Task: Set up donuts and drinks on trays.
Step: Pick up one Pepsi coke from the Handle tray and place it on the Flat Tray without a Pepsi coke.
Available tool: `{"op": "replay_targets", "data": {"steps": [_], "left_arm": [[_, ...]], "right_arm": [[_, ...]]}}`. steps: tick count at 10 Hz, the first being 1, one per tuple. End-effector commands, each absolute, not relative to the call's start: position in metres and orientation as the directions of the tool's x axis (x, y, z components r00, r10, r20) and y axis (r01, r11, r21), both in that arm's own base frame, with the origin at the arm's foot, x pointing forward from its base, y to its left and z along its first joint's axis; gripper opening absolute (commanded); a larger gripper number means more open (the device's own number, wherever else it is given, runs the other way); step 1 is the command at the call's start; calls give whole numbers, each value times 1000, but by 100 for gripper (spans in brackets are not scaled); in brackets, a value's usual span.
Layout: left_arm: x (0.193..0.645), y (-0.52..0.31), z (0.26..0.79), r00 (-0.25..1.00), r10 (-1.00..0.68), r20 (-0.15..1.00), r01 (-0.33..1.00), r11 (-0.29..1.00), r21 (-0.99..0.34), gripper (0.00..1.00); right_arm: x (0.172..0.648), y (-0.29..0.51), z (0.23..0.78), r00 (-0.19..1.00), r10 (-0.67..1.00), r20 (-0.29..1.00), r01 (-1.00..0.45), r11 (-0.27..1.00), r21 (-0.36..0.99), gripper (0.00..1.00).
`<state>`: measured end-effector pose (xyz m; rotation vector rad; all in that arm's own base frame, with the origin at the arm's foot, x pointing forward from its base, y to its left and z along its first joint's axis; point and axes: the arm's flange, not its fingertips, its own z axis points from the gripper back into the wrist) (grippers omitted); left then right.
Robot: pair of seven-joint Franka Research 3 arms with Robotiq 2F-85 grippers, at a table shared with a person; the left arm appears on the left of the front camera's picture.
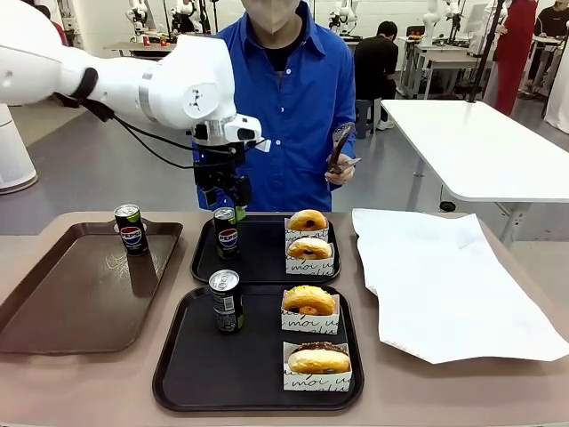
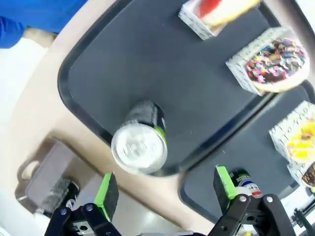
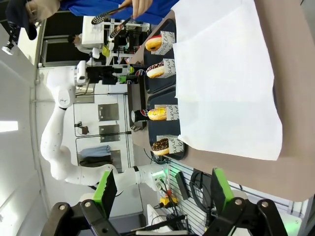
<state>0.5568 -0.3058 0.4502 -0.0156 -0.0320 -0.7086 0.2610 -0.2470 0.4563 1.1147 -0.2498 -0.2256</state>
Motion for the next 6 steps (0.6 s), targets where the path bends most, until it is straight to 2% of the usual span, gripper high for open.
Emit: {"op": "replay_targets", "data": {"steps": [1, 4, 6], "left_arm": [[521, -288, 463, 751, -660, 5, 660, 751, -28, 100], [461, -256, 463, 793, -609, 10, 608, 791, -65, 100], [427, -235, 462, 845, -528, 82, 533, 845, -49, 100]], "right_arm": [[259, -248, 457, 952, -290, 93, 41, 424, 905, 100], [259, -248, 457, 952, -290, 93, 41, 424, 905, 100], [259, -248, 457, 952, -290, 93, 41, 424, 905, 100]]}}
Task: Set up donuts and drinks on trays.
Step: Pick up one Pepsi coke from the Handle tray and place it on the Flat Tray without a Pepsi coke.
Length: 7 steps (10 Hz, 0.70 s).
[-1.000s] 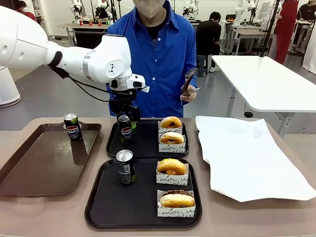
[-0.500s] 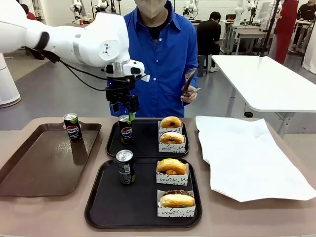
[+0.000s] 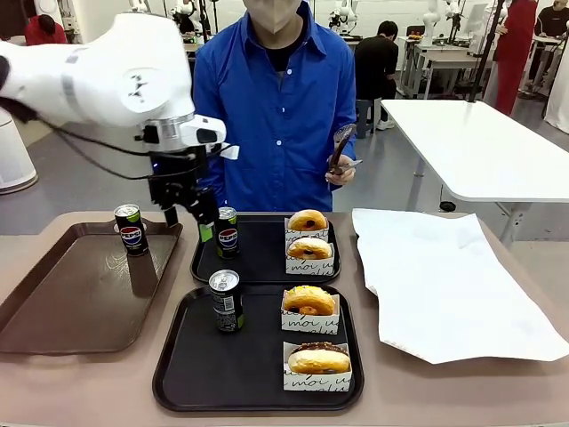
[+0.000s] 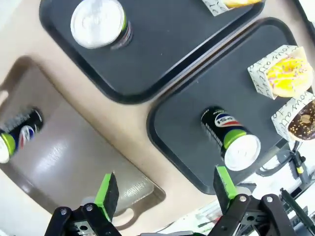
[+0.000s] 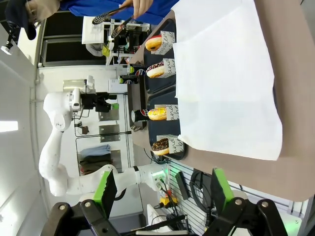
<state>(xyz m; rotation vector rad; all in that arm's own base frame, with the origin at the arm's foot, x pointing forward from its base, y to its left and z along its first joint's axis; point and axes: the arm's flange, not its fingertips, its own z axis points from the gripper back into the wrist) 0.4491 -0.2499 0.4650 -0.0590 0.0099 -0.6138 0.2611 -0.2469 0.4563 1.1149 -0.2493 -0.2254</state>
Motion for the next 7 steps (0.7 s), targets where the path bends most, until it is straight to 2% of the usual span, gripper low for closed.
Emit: {"op": "replay_targets", "data": {"steps": [1, 3, 4, 7], "left_arm": [[417, -223, 463, 854, -505, 124, 511, 860, -16, 100], [405, -202, 461, 868, -481, 121, 488, 873, -29, 100], [423, -223, 466, 848, -522, 88, 526, 850, -29, 100], [423, -223, 466, 848, -522, 88, 526, 850, -29, 100]], "right_arm": [[259, -248, 457, 952, -290, 93, 41, 424, 905, 100], [259, -248, 457, 952, -290, 93, 41, 424, 905, 100], [259, -248, 457, 952, -290, 93, 41, 424, 905, 100], [259, -248, 457, 952, -290, 93, 41, 424, 905, 100]]}}
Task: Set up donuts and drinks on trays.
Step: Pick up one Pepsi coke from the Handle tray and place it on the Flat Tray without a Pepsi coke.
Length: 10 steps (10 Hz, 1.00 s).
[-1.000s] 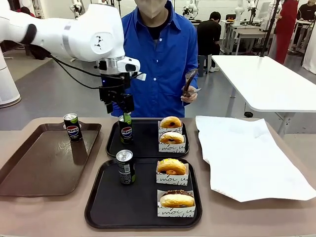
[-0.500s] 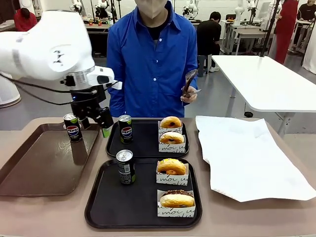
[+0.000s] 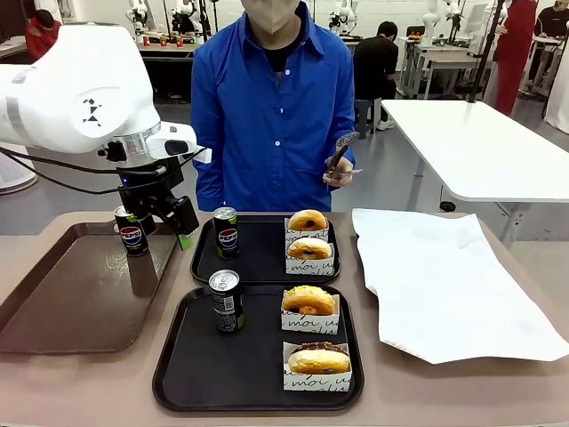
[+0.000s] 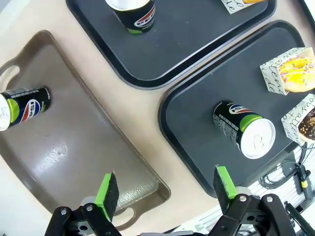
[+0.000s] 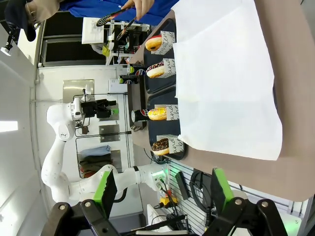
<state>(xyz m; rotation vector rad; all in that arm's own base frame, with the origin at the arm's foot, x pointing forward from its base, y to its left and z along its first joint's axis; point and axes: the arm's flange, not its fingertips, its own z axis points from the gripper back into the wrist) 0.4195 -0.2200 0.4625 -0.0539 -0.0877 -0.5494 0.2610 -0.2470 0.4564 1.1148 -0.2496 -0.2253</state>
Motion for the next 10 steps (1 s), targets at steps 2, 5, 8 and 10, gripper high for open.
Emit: {"op": "replay_targets", "data": {"steps": [2, 5, 8, 10], "left_arm": [[412, -180, 487, 873, -455, 174, 474, 876, -87, 100], [407, -50, 524, 955, -143, 260, 230, 909, -348, 100], [413, 53, 502, 988, 12, 154, 86, 788, -610, 100], [408, 122, 476, 990, 63, 129, 61, 626, -778, 100]], "right_arm": [[259, -248, 457, 952, -290, 93, 41, 424, 905, 100], [259, -248, 457, 952, -290, 93, 41, 424, 905, 100], [259, -248, 457, 952, -290, 93, 41, 424, 905, 100], [259, -248, 457, 952, -290, 93, 41, 424, 905, 100]]}}
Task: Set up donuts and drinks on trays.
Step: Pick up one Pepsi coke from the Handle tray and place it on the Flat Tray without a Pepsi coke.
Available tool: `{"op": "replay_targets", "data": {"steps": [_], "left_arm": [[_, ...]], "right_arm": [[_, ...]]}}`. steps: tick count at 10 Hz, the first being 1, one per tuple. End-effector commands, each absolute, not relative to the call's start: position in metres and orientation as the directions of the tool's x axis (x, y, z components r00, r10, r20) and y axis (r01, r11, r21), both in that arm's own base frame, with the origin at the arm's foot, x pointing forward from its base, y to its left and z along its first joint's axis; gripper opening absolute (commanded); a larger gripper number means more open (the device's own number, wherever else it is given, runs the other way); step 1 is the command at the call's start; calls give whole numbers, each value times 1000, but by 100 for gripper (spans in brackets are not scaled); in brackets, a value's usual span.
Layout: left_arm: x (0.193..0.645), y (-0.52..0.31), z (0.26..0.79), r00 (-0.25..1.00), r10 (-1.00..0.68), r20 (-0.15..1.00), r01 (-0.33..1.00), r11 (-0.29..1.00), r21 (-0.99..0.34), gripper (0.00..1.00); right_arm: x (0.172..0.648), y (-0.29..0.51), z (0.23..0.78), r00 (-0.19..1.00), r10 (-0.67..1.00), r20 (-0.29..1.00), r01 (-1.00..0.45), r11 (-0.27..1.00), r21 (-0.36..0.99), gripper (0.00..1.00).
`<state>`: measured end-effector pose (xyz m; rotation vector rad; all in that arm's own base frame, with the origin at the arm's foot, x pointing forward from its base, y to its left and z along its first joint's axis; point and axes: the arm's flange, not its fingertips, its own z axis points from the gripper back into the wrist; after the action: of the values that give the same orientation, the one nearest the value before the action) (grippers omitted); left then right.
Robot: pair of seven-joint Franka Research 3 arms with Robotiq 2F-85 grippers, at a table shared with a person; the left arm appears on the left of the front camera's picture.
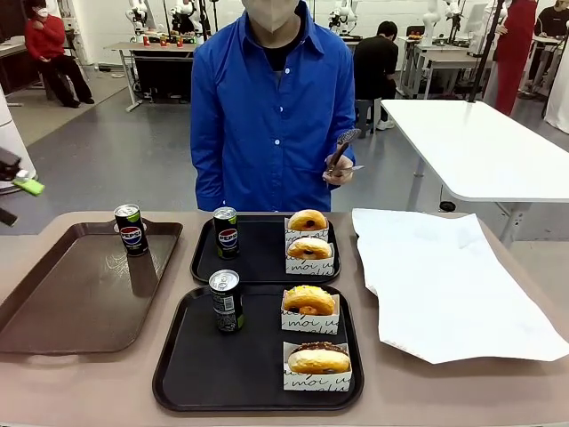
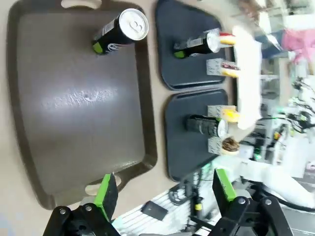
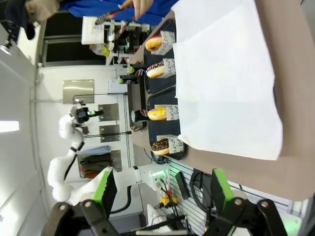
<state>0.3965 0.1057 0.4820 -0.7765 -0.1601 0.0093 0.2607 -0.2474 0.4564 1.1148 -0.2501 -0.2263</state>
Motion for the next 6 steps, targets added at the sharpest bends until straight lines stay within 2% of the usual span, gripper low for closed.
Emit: {"op": "replay_targets", "data": {"steps": [1, 3, 6], "left_arm": [[405, 144, 469, 985, 38, 168, 121, 541, -832, 100], [404, 183, 449, 972, 31, 233, 200, 413, -888, 100], [410, 216, 429, 972, 86, 217, 178, 330, -927, 100]], "right_arm": [[259, -248, 457, 952, -290, 93, 41, 424, 905, 100], [259, -248, 457, 952, -290, 93, 41, 424, 905, 100], [259, -248, 457, 952, -290, 93, 41, 424, 905, 100]]}}
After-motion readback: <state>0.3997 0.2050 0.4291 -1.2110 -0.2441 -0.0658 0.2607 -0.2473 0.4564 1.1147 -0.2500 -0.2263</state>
